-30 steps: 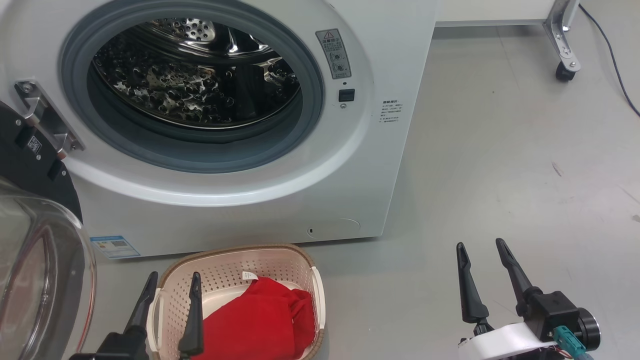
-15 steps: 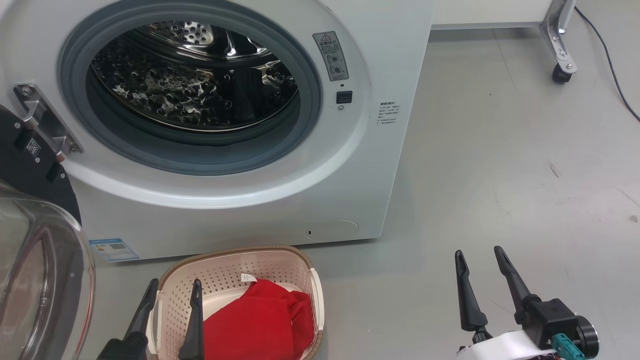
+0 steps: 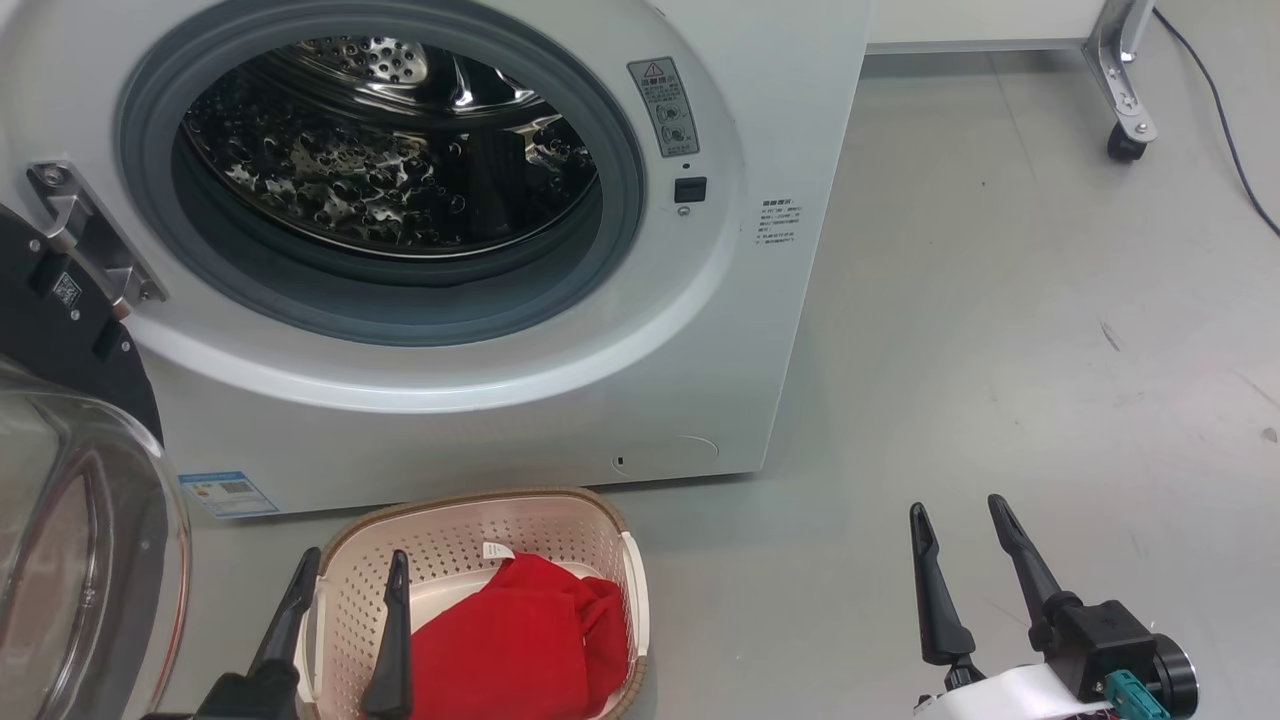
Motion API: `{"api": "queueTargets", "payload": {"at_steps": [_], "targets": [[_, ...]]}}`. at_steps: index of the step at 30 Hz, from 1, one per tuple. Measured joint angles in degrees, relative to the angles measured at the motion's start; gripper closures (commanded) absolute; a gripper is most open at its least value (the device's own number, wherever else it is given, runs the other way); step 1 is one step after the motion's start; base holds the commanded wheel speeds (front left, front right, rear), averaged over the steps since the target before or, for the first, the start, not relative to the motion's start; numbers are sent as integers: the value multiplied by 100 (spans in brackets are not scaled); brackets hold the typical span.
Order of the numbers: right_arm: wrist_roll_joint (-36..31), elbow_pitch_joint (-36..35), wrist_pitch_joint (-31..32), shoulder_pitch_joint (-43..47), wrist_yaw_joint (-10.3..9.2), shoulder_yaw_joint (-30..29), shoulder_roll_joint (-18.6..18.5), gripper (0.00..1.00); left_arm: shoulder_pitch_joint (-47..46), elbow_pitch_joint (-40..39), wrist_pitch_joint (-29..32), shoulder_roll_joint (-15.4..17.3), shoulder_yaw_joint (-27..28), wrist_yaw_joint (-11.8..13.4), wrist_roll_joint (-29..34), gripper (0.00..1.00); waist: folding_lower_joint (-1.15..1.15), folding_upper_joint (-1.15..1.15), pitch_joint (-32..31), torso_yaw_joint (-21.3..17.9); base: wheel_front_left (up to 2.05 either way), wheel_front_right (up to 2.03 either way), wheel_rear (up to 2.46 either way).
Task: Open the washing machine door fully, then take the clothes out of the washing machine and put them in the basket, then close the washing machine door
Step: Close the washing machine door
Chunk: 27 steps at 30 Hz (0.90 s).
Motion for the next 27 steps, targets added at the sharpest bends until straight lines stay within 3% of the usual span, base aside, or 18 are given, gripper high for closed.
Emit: {"api": "queueTargets", "payload": {"at_steps": [13, 27], "targets": [[0, -1, 0, 3, -1, -4, 4, 0, 26, -116, 77, 1, -38, 41, 43, 0, 0, 0, -25, 2, -72, 72, 0], [0, -4, 0, 13, -36, -23, 14, 0, 89, -223, 157, 7, -101, 45, 88, 0, 0, 0, -32, 25, -124, 124, 0]]}}
